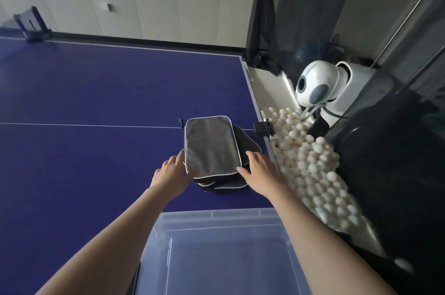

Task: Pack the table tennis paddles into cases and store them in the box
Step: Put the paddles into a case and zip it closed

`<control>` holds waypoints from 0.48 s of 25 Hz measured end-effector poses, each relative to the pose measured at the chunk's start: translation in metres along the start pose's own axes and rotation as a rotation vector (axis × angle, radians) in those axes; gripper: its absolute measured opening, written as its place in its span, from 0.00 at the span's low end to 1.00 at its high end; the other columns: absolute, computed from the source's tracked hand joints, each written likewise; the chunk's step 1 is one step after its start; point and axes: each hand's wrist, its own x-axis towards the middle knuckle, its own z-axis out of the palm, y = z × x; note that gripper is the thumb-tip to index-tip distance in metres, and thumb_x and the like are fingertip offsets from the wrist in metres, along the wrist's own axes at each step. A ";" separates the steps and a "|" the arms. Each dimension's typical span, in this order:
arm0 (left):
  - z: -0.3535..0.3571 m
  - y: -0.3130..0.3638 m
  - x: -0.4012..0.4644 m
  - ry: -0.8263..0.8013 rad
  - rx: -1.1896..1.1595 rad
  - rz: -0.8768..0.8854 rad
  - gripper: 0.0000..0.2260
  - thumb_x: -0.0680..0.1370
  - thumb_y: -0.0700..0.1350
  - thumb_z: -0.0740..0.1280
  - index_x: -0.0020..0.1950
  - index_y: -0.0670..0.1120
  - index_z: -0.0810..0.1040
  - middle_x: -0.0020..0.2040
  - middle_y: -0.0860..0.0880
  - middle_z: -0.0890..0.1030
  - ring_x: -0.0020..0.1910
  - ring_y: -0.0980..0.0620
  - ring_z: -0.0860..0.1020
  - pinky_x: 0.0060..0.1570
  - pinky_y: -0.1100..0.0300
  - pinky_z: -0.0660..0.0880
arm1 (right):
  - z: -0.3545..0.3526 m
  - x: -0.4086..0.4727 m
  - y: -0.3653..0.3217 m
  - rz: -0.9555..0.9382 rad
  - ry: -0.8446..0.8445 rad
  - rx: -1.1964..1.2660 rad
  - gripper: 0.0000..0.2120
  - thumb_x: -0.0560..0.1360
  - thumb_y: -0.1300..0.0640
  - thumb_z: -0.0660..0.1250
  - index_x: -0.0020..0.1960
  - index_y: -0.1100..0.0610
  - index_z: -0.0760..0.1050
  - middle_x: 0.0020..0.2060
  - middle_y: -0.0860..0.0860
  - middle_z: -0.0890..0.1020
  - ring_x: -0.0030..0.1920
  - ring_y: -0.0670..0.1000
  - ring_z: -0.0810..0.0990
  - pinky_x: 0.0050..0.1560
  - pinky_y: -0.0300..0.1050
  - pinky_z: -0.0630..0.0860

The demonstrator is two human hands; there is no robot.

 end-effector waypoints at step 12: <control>0.047 -0.022 0.136 -0.069 -0.457 -0.357 0.34 0.74 0.61 0.67 0.74 0.44 0.64 0.68 0.42 0.68 0.62 0.42 0.73 0.53 0.53 0.72 | 0.061 0.133 0.018 0.285 -0.051 0.408 0.33 0.76 0.43 0.63 0.74 0.59 0.59 0.71 0.57 0.67 0.71 0.56 0.66 0.68 0.49 0.64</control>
